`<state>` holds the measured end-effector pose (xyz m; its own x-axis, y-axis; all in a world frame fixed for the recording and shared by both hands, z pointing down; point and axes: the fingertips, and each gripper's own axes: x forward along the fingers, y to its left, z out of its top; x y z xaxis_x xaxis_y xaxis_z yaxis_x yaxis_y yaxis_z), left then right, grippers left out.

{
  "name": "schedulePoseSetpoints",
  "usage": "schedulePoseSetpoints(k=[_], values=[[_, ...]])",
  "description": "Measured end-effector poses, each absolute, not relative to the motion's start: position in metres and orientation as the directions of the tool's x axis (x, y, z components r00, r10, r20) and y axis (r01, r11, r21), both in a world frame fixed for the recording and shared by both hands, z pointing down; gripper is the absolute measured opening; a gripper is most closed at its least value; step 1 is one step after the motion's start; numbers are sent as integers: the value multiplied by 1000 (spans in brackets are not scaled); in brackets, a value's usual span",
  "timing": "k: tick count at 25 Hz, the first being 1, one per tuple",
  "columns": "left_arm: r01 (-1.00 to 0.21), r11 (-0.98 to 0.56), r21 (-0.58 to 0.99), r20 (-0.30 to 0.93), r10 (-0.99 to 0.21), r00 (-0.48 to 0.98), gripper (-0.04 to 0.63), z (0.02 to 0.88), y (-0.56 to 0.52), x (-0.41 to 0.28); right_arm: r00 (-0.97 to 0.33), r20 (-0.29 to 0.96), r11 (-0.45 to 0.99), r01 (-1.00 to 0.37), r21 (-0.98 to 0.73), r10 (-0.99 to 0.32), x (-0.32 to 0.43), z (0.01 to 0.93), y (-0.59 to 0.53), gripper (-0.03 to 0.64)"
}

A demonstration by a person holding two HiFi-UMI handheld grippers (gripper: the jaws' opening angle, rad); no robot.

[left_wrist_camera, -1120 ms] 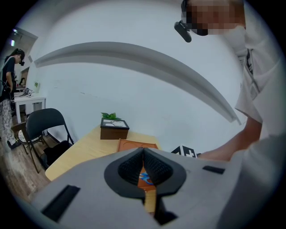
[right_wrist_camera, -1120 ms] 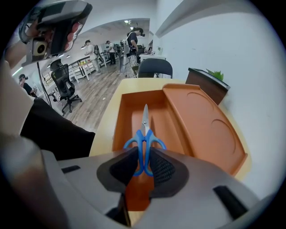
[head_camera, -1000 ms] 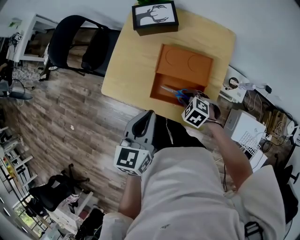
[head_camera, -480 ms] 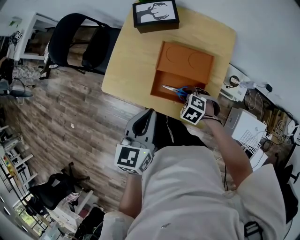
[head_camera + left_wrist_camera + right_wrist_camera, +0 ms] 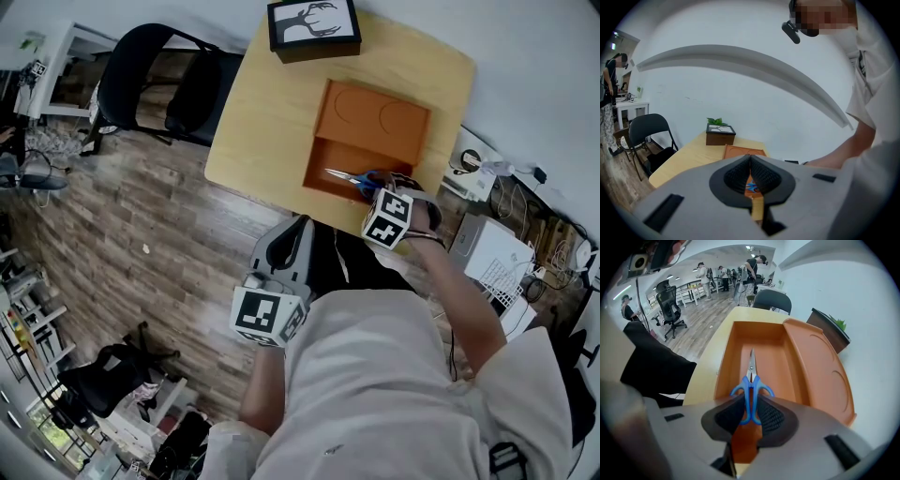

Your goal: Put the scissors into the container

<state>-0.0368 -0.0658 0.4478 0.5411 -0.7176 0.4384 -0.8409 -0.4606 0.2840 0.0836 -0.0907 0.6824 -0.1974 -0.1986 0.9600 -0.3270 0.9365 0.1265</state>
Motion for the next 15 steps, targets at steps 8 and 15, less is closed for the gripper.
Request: schedulePoseSetpoints(k=[8,15], values=[[-840,-463,282,436,-718,542,8,446,-67,-35,-205,958,934,-334,125,-202,82,681,-90,87],[-841,-466,275,437,-719,541,8,446,-67,-33,-220,953,933,-336,128,-209,82,680,-92,87]])
